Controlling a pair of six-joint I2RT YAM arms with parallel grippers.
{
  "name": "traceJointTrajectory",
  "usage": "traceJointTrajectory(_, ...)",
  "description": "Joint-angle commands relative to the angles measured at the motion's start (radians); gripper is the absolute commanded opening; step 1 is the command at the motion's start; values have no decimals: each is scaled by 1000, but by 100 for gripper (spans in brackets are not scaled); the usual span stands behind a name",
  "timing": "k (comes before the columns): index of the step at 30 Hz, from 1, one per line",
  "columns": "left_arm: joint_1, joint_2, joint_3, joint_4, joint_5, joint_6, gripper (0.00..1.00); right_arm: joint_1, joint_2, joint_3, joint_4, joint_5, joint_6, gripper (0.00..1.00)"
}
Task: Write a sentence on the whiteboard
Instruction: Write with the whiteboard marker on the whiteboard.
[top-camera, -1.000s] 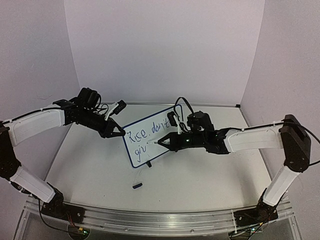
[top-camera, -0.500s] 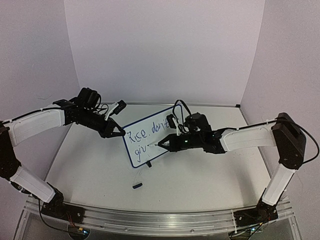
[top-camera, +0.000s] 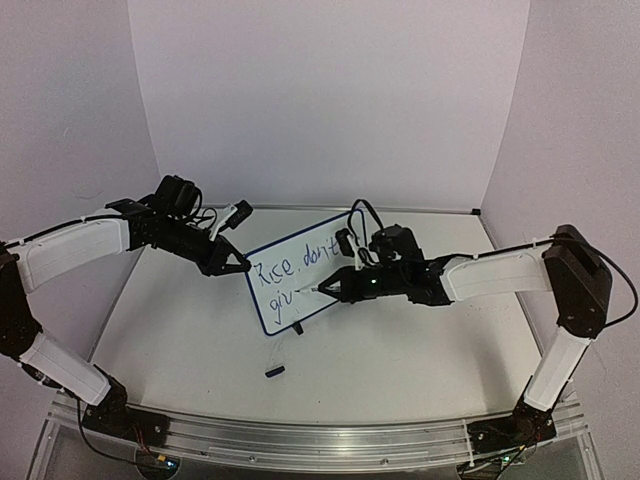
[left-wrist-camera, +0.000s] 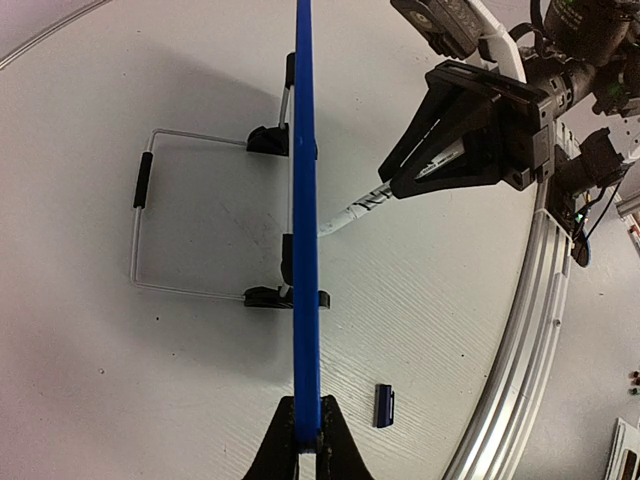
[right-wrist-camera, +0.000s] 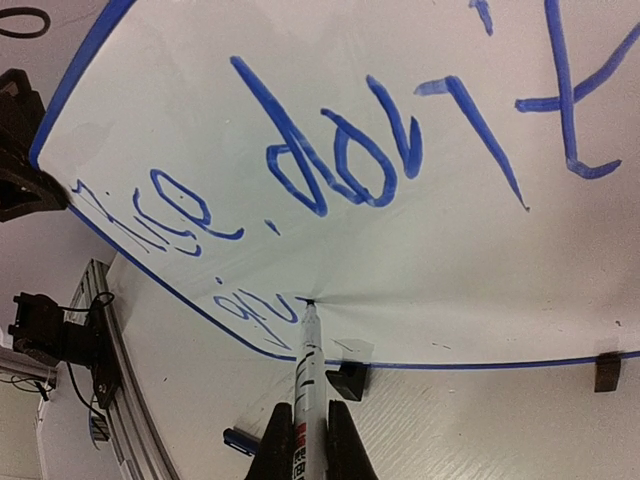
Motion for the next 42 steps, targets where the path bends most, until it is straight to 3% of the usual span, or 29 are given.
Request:
traceJointTrajectory(1, -16, 25, 19, -32, 0, 2, 0, -23, -32, -6, 1, 48, 12, 0)
traceJointTrajectory(14, -16, 26, 19, -33, -1, 3, 0, -27, -77, 12, 4, 16, -12, 0)
traceJointTrajectory(23, -17, 26, 19, -32, 0, 2, 0, -26, -5, 49, 18, -77, -5, 0)
traceJointTrajectory(42, -16, 27, 19, -32, 0, 2, 0, -26, 49, 47, 23, -59, 0, 0)
